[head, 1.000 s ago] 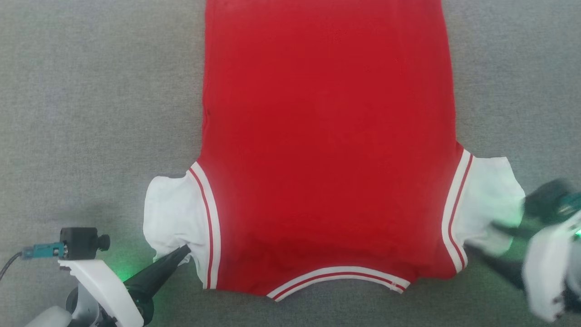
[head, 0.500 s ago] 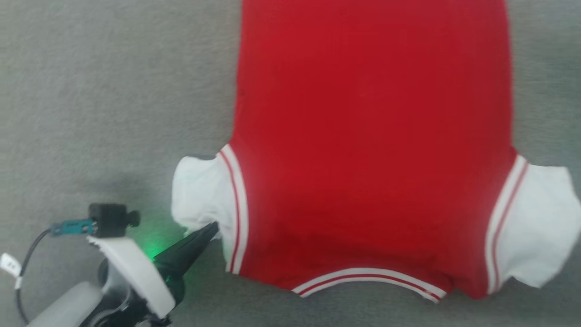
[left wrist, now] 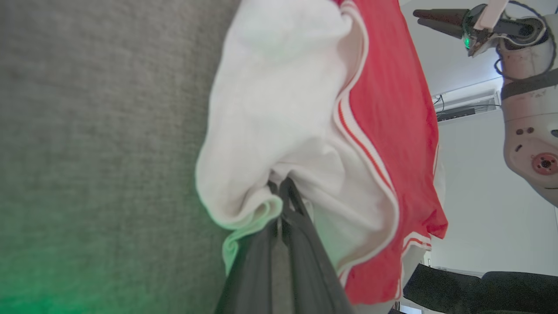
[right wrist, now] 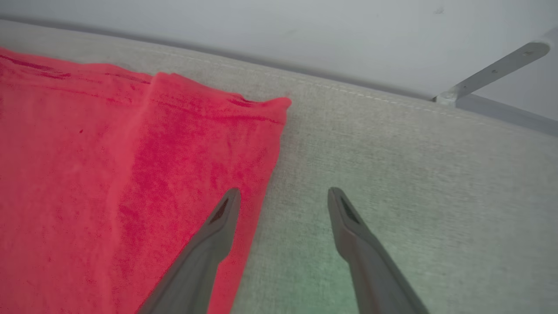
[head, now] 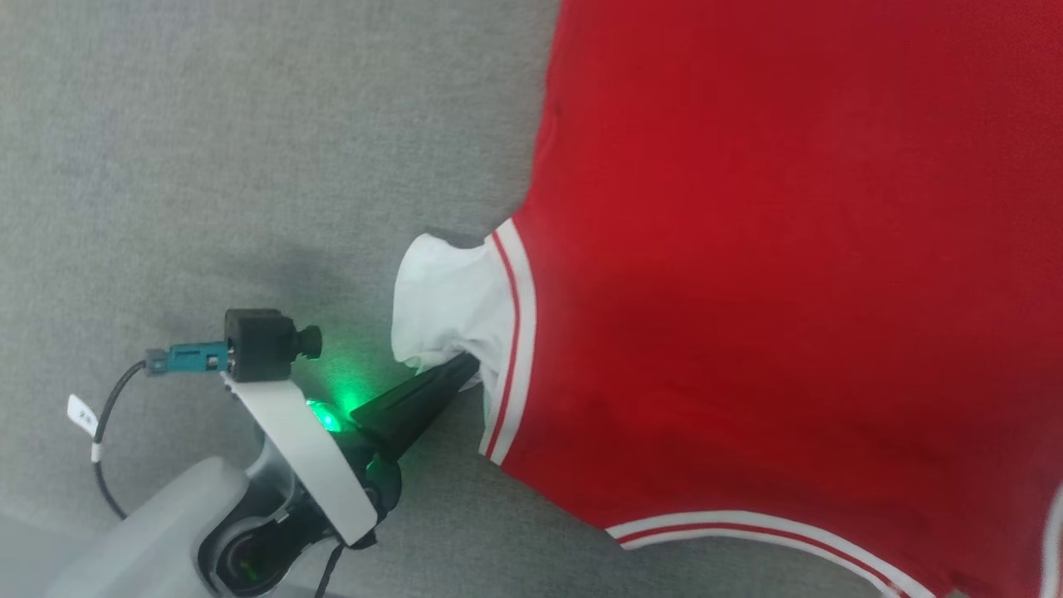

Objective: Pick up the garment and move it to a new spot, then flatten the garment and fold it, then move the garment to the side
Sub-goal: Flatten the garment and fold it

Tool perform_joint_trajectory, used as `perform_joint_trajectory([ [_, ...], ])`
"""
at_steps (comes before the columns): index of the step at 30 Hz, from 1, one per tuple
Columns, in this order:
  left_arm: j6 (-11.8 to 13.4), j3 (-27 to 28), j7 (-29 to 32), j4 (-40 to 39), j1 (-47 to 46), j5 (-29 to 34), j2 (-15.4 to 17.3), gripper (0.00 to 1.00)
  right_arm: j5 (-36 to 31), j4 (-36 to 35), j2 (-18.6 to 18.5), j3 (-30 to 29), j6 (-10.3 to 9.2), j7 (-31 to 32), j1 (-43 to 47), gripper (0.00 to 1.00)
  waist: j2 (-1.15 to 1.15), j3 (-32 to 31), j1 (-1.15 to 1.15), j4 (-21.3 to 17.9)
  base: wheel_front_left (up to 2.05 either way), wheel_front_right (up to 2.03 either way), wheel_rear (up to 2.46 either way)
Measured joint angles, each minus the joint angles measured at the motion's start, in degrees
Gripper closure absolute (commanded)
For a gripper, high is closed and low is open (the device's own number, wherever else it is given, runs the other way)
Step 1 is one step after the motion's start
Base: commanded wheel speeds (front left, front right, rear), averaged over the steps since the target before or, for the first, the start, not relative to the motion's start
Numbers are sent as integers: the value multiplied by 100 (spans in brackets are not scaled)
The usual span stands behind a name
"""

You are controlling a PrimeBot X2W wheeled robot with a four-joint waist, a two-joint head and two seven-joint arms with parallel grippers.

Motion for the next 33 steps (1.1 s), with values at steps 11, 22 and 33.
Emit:
perform_joint_trajectory([
  [11, -57, -237, -288, -125, -297, -58, 19, 100, -250, 624, 169, 278, -1, 318, -776, 60, 1, 521, 0, 240, 0, 0, 0],
  [22, -57, -416, -545, 86, -358, -211, 107, 100, 171, 799, 221, 558, 1, -68, -531, 100, 0, 193, 0, 47, 0, 0, 0],
  [33, 7, -396, -1107, 508, 38, -394, 323, 100, 1800, -1149, -954, 1287, 1, -164, 1693, 100, -1, -728, 0, -422, 0, 0, 0],
])
